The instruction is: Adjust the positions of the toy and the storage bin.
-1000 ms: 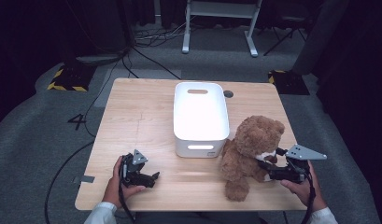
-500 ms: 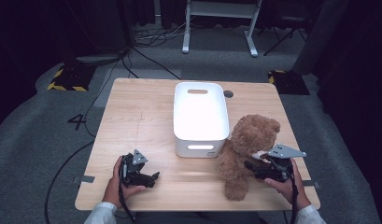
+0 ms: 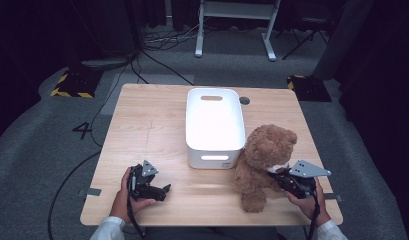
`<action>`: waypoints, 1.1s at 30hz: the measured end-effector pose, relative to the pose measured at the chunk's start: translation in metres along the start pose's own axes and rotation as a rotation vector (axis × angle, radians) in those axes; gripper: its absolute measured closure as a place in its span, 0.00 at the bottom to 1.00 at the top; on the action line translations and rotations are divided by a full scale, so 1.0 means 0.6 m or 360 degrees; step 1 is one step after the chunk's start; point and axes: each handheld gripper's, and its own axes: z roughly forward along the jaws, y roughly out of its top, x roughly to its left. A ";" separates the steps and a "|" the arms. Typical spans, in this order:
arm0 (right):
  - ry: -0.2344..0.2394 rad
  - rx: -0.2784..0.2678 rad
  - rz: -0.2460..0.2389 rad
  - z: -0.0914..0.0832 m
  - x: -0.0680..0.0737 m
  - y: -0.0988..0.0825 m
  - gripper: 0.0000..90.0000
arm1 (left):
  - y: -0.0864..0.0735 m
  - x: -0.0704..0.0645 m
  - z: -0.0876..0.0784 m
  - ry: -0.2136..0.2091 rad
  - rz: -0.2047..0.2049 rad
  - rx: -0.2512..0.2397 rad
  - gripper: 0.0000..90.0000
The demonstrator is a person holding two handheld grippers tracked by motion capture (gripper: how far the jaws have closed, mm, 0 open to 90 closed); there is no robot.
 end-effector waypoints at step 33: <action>-0.0052 -0.0052 -0.0059 -0.013 -0.118 -0.038 0.96 | 0.025 -0.016 0.020 -0.0007 0.0010 -0.0037 0.09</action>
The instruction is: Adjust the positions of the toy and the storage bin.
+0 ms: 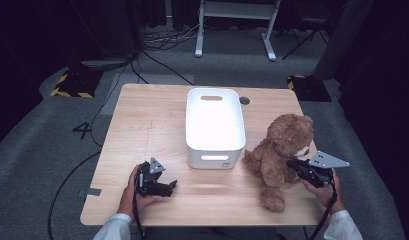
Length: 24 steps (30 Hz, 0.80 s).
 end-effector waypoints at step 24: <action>0.0208 -0.0119 -0.0044 0.019 -0.009 0.007 0.95 | 0.000 -0.002 0.000 0.0005 -0.0002 -0.0003 0.10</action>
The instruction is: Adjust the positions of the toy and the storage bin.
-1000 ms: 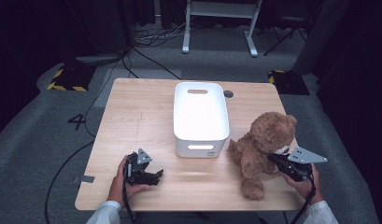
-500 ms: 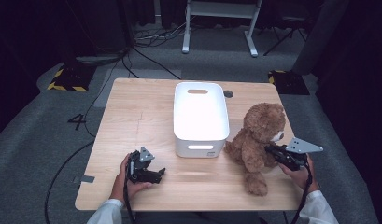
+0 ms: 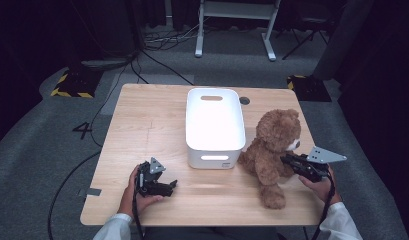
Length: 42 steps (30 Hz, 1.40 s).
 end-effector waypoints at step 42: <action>-0.0018 0.0074 -0.0084 0.021 -0.003 -0.016 0.89 | 0.000 -0.001 0.000 0.0003 -0.0002 -0.0003 0.11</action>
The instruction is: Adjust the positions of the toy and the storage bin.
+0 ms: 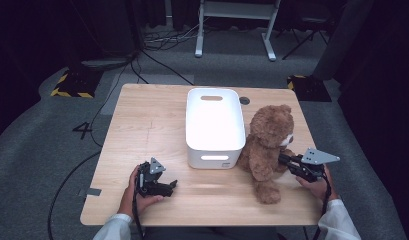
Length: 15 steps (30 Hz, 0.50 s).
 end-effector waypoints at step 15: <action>-0.0014 0.0154 0.0079 -0.016 0.016 -0.005 0.56 | 0.000 0.000 0.000 0.0000 -0.0001 0.0000 0.11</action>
